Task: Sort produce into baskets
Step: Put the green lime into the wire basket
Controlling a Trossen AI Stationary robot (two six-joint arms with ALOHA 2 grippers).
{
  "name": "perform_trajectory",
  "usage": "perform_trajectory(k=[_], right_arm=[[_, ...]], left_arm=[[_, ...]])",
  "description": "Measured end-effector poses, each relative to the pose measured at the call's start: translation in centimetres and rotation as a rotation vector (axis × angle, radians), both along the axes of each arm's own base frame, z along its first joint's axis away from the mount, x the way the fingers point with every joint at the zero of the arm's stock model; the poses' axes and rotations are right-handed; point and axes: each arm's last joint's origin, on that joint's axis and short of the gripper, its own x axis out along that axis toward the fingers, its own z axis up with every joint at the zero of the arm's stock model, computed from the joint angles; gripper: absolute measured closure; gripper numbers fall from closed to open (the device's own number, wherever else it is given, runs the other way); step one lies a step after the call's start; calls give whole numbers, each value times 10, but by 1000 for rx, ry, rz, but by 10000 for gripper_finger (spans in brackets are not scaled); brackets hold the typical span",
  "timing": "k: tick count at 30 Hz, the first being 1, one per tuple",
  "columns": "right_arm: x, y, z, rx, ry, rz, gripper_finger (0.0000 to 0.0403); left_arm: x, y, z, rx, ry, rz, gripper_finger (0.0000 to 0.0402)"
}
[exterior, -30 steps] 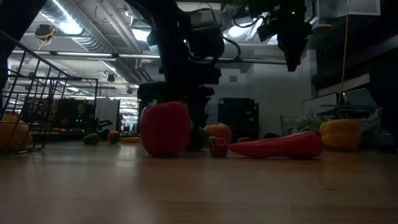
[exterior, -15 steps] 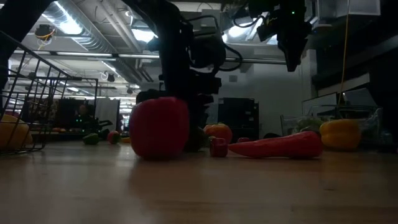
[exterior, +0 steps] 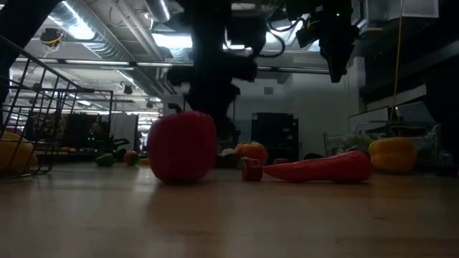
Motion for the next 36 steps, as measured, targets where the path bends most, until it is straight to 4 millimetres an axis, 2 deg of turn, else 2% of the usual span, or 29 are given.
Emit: perform_trajectory(k=[7, 16, 22, 30, 36], right_arm=[[2, -1, 0, -9, -23, 0, 248], [4, -2, 0, -17, -46, 0, 248], [4, -2, 0, -17, -45, 0, 248], [4, -2, 0, -17, -44, 0, 248], [4, -2, 0, -17, -44, 0, 248]], left_arm=[[-10, -27, 45, -24, 107, 109, 172], [-46, -67, 80, -21, 194, 261, 172], [-67, -89, 99, -32, 134, 362, 172], [-109, -115, 107, -40, 98, 519, 172], [-137, -132, 98, -17, 121, 568, 172]])
